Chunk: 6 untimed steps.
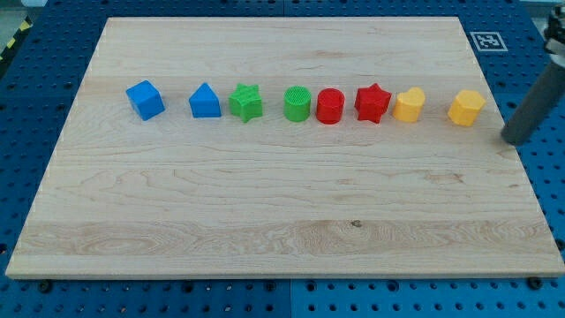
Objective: Slightly push the red star and heart towards the top side
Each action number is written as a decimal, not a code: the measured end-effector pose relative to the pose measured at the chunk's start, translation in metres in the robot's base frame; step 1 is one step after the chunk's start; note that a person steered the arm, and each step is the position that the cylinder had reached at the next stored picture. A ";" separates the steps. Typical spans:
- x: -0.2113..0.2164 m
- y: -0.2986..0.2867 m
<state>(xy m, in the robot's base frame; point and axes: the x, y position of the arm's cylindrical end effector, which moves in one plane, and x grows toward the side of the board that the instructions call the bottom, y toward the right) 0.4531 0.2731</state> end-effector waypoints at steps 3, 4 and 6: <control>-0.043 -0.142; -0.040 -0.141; -0.077 -0.117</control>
